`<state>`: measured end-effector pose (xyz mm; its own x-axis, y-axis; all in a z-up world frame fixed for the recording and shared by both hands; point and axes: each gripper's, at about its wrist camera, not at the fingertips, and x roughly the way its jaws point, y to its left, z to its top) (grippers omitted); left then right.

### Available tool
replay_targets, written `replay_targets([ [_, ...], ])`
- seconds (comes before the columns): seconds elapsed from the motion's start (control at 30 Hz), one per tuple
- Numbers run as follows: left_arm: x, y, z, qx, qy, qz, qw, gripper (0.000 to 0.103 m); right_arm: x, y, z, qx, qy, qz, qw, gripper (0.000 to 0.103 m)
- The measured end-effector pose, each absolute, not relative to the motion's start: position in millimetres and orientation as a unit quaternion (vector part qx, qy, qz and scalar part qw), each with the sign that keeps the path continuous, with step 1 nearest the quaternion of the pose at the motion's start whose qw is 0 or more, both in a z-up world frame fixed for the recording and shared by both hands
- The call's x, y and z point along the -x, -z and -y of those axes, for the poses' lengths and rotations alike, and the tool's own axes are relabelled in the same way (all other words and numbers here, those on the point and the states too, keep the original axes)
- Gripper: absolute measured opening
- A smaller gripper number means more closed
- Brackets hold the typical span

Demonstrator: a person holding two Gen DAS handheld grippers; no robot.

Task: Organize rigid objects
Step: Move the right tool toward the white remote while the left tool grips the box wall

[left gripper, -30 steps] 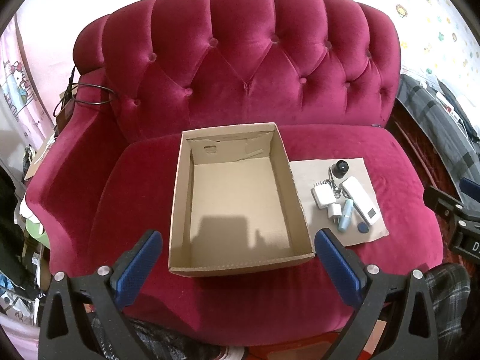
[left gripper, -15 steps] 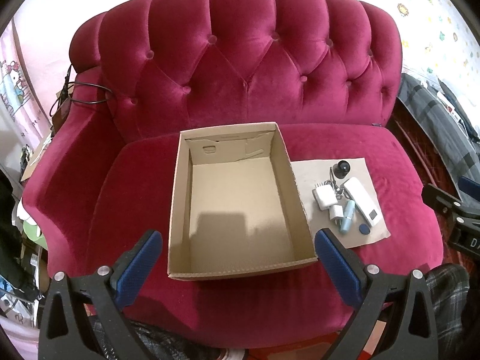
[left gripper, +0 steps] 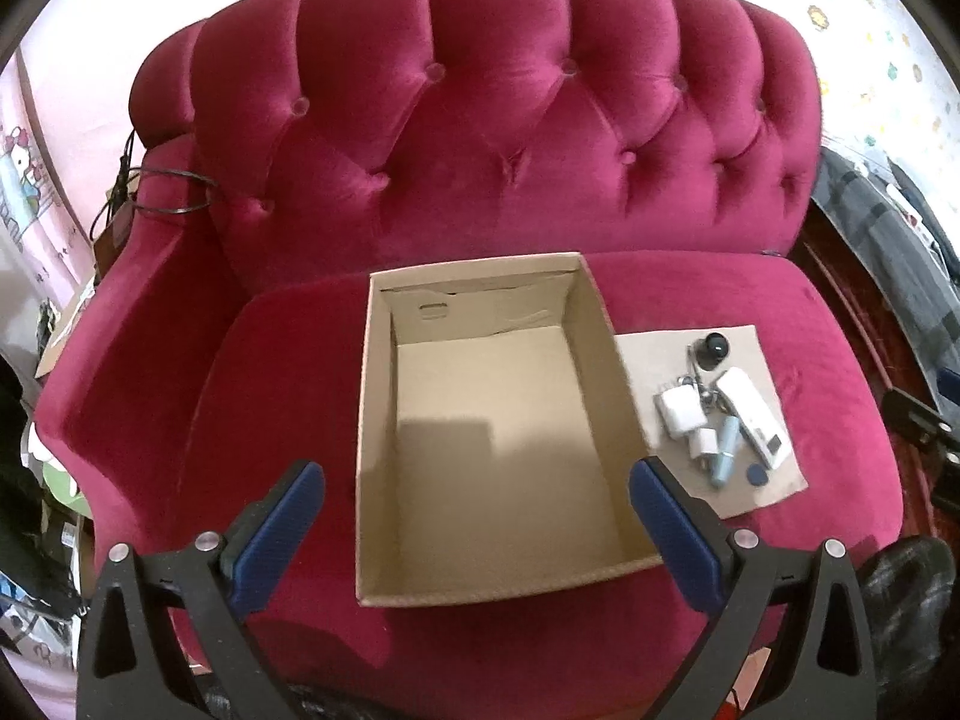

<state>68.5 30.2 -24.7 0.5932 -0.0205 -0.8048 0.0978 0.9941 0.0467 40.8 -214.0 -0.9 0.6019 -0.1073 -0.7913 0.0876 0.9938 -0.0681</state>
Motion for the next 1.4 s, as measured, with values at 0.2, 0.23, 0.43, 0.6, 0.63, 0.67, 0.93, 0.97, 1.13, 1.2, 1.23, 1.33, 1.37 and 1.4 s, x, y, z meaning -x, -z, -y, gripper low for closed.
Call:
replay_targets([
  [0.2,-99.3,50.6,-50.5,-0.039,0.029,-0.475,0.878,0.103,-54.3,15.3,214.0,0.02,0.057,-0.454,0.889,0.103],
  [0.23,-105.2,56.0,-54.1,-0.04,0.029,-0.481,0.876,0.103,-56.2,18.3,213.8,0.021,0.058,-0.458,0.887,0.103],
  [0.43,-137.0,82.7,-81.0,-0.023,0.012,-0.5,0.866,0.103,-66.7,35.8,214.2,0.028,0.063,-0.478,0.876,0.103],
  [0.6,-156.4,100.3,-93.4,-0.023,0.003,-0.506,0.862,0.103,-74.4,44.7,216.5,0.034,0.072,-0.488,0.869,0.103],
  [0.63,-160.4,104.7,-96.1,-0.023,0.0,-0.508,0.861,0.103,-76.0,46.8,217.0,0.035,0.074,-0.491,0.867,0.103],
  [0.67,-163.8,108.2,-98.4,-0.021,0.001,-0.51,0.86,0.103,-77.0,47.9,217.0,0.035,0.076,-0.492,0.867,0.103],
  [0.93,-184.1,142.6,-113.7,-0.014,0.01,-0.531,0.847,0.103,-83.9,62.7,215.3,0.044,0.08,-0.507,0.857,0.103],
  [0.97,-185.0,145.2,-115.7,-0.011,0.011,-0.533,0.846,0.102,-84.8,64.0,215.6,0.044,0.08,-0.508,0.856,0.103],
  [1.13,-190.1,155.2,-122.5,-0.014,-0.002,-0.538,0.843,0.08,-87.0,71.4,213.0,0.048,0.079,-0.515,0.852,0.103],
  [1.2,-192.3,161.1,-124.4,-0.007,0.005,-0.545,0.839,0.071,-87.7,73.2,212.2,0.051,0.08,-0.516,0.851,0.103],
  [1.23,-193.3,164.1,-125.2,-0.003,0.008,-0.55,0.835,0.064,-88.2,74.2,211.9,0.052,0.08,-0.517,0.851,0.103],
  [1.33,-196.6,171.0,-124.6,0.005,0.018,-0.556,0.831,0.038,-90.2,76.3,210.7,0.054,0.081,-0.519,0.849,0.103],
  [1.37,-197.8,172.4,-124.9,0.01,0.024,-0.556,0.831,0.035,-90.6,76.9,210.0,0.054,0.081,-0.519,0.849,0.103],
  [1.4,-198.6,173.8,-125.1,0.017,0.029,-0.557,0.83,0.029,-91.0,77.6,209.8,0.054,0.082,-0.52,0.849,0.103],
])
